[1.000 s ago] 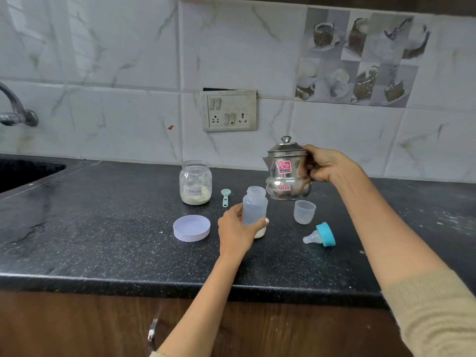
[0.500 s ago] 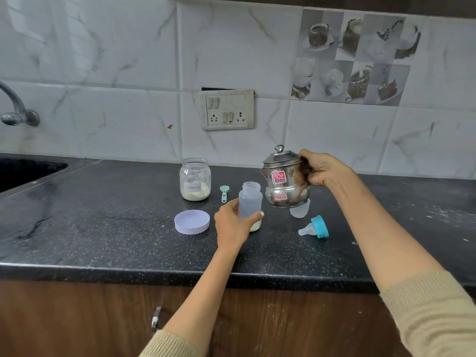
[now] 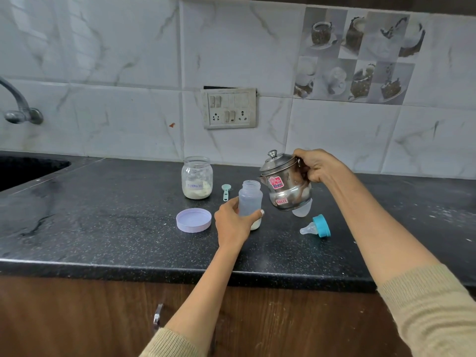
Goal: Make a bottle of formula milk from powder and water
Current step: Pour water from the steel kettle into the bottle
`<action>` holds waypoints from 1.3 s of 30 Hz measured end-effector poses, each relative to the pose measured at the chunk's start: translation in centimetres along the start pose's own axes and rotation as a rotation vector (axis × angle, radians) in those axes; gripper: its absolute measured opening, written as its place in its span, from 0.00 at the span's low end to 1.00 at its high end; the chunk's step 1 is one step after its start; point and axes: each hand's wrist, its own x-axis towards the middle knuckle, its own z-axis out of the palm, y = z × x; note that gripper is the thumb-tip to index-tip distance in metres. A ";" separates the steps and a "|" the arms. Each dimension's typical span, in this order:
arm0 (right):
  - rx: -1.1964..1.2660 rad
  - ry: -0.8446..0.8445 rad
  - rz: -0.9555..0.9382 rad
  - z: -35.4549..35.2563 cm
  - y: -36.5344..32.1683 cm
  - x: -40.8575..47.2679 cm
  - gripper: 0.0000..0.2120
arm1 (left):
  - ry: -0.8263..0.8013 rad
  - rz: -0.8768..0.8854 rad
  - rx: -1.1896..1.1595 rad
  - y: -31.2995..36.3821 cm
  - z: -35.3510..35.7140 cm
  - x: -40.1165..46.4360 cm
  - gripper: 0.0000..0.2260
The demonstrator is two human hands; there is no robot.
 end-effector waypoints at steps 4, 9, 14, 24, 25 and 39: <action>-0.057 0.009 -0.014 0.3 -0.3 0.4 0.13 | -0.004 -0.004 -0.008 0.1 0.0 0.0 0.22; -0.103 0.005 -0.009 0.5 -0.4 1.1 0.12 | -0.002 0.001 -0.002 0.0 0.0 0.0 0.23; -0.135 -0.002 -0.004 0.6 -0.7 1.6 0.11 | -0.005 -0.006 0.004 0.0 0.0 0.1 0.25; -0.260 0.016 -0.056 1.0 -1.6 2.1 0.11 | -0.004 -0.013 0.008 -0.1 0.0 0.1 0.25; -0.260 0.015 -0.060 1.0 -1.6 2.1 0.11 | -0.003 -0.013 0.006 -0.1 0.1 0.2 0.25; -0.325 -0.014 -0.096 1.5 -2.3 2.0 0.05 | -0.007 -0.010 0.014 -0.2 0.0 0.1 0.24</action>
